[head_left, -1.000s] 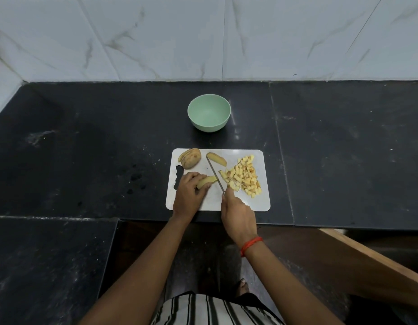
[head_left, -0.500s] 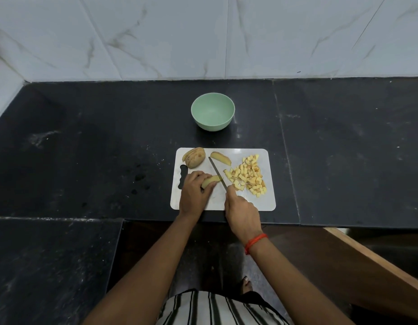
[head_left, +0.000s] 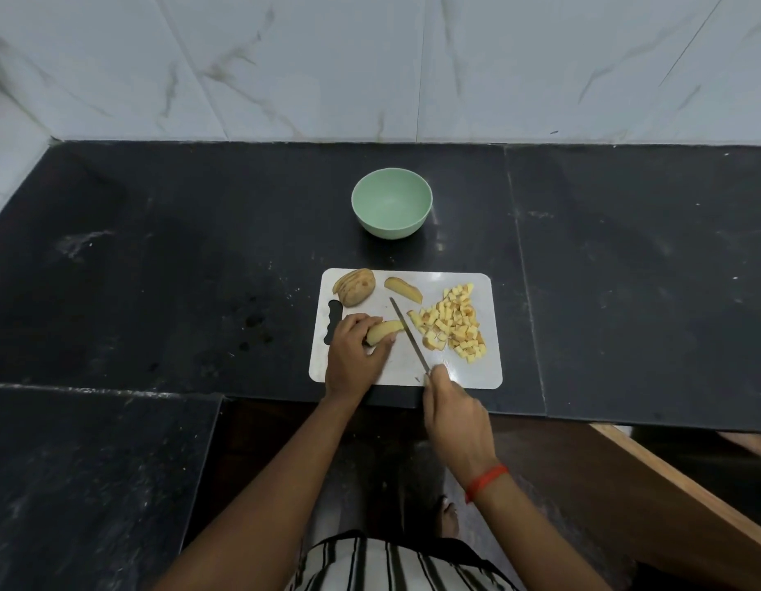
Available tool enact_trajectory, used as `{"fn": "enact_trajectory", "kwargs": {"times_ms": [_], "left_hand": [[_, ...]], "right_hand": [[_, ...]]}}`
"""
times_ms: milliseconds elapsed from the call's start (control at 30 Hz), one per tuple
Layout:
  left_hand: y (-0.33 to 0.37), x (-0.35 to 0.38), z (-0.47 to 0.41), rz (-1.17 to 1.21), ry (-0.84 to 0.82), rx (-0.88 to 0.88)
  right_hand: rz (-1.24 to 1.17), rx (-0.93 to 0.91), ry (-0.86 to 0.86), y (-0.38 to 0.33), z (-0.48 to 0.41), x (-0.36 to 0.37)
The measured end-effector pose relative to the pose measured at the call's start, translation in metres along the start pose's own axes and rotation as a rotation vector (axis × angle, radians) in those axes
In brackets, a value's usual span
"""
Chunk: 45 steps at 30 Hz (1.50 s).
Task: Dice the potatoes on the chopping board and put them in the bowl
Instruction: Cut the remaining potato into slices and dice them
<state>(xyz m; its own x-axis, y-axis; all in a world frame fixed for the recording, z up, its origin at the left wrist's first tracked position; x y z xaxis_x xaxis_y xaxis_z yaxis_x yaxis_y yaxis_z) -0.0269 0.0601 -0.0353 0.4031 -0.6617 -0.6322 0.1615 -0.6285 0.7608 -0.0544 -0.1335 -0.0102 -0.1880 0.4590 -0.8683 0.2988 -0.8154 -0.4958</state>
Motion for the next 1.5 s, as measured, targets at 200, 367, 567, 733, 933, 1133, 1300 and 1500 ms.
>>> {"fn": "enact_trajectory", "kwargs": {"times_ms": [200,367,567,733,933,1133,1300,1500], "left_hand": [[0.004,-0.002,-0.002,0.003,-0.007,0.027],[0.000,-0.002,-0.002,-0.038,-0.001,0.006],[-0.001,0.000,-0.002,-0.028,-0.008,0.014],[-0.003,0.005,-0.001,-0.043,-0.005,0.002],[-0.002,0.006,-0.001,-0.073,0.001,0.015],[-0.003,0.003,-0.002,-0.024,-0.044,0.009],[-0.009,-0.004,0.003,-0.031,-0.022,0.036],[-0.004,-0.005,0.003,-0.088,0.012,0.055]], "right_hand": [[0.057,-0.033,-0.027,-0.011,-0.041,0.018],[0.080,-0.032,-0.019,-0.012,-0.043,0.023],[0.158,-0.025,-0.036,-0.014,-0.042,0.029],[0.195,0.010,-0.139,-0.010,-0.027,0.032],[0.098,0.051,-0.207,0.010,0.016,0.028],[-0.073,0.021,-0.051,0.012,0.038,0.003],[-0.067,-0.041,0.036,-0.010,-0.023,0.007],[0.022,-0.065,-0.001,-0.015,-0.038,0.024]]}}
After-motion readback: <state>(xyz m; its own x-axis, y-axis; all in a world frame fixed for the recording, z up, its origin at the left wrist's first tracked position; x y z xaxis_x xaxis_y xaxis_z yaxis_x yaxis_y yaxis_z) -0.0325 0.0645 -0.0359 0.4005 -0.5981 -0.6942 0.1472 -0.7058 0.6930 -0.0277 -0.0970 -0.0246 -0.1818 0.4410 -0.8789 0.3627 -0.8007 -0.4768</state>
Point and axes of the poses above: each hand's wrist, its own z-axis away from the middle knuckle, its own x-axis out of the palm, y = z × x, the point moved 9 cm from there along -z, towards the middle knuckle, and after that the axes turned 1 degree about -z, right-handed, at the moved point
